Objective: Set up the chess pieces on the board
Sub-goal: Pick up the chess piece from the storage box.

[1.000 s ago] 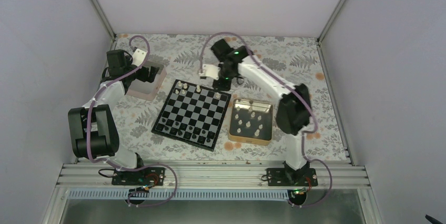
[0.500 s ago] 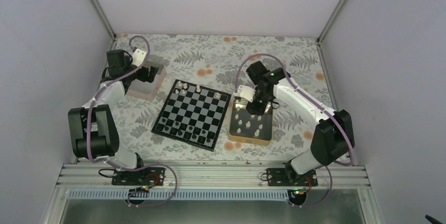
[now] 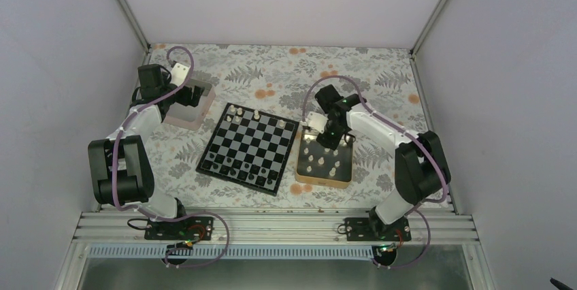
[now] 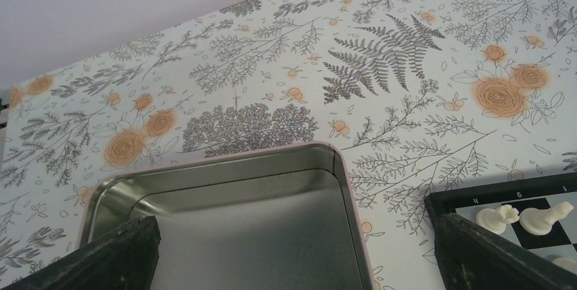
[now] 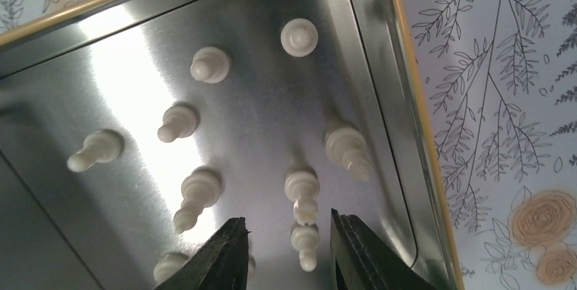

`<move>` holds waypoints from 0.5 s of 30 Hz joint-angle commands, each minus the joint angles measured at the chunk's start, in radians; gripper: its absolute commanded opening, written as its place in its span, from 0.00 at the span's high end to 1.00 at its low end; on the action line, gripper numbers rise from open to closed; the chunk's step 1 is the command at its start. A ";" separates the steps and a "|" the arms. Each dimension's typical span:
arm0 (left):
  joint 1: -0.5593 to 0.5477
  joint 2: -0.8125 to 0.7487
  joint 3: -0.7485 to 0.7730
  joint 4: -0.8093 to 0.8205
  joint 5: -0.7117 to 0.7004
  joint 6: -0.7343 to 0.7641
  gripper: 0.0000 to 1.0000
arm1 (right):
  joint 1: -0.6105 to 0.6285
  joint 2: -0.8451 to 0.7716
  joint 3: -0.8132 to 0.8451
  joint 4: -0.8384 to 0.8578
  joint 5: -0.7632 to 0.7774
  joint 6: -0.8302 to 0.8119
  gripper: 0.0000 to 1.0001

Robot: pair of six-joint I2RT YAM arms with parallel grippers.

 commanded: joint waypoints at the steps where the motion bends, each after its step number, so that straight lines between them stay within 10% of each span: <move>1: 0.007 -0.014 -0.009 0.018 -0.001 0.006 0.00 | -0.002 0.045 0.015 0.056 0.013 0.010 0.66; 15: 0.006 0.002 -0.012 0.027 0.019 0.006 0.00 | -0.007 0.094 0.006 0.093 0.044 0.005 0.67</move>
